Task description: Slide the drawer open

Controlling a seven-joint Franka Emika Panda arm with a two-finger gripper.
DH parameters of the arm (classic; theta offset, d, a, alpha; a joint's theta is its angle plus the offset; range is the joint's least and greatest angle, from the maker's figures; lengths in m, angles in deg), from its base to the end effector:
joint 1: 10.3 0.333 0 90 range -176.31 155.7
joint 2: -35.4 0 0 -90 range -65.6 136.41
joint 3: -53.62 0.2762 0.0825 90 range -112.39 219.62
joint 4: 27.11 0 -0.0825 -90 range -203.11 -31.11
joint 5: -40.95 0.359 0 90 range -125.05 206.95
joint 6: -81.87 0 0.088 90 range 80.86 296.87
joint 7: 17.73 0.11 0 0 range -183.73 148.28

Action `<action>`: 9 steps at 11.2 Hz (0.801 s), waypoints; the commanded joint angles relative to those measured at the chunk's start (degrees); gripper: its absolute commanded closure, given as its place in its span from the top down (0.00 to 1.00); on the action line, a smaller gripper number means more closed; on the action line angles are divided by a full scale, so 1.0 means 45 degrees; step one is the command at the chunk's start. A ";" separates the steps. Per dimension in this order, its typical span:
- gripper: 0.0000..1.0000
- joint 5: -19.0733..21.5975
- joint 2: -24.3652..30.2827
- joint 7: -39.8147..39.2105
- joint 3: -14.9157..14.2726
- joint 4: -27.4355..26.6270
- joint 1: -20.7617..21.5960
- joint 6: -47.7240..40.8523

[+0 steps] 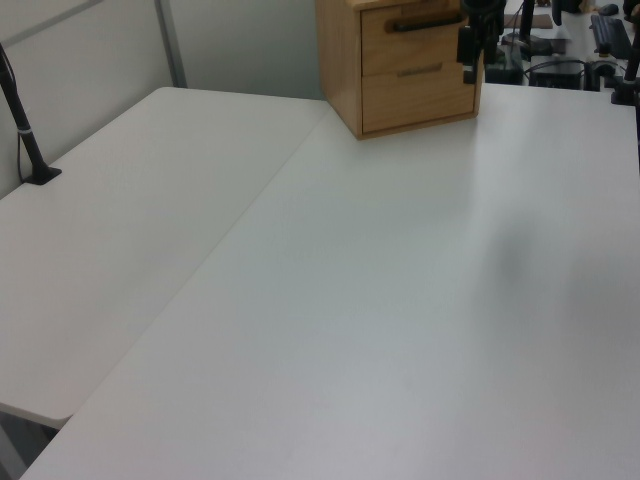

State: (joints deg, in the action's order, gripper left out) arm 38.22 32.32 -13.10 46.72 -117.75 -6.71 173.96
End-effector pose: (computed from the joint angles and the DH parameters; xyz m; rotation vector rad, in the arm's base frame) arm 0.5445 -0.0351 0.5513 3.0798 -0.2099 -0.0424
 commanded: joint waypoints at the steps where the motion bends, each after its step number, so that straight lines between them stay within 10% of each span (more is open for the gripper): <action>1: 1.00 0.0234 0.0099 -0.0245 -0.0089 -0.0033 0.0023 -0.0135; 9: 1.00 0.0254 0.0079 -0.0207 -0.0187 0.0221 0.0042 -0.0251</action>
State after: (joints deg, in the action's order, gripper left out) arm 38.23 32.38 -13.11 46.66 -117.02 -7.06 173.96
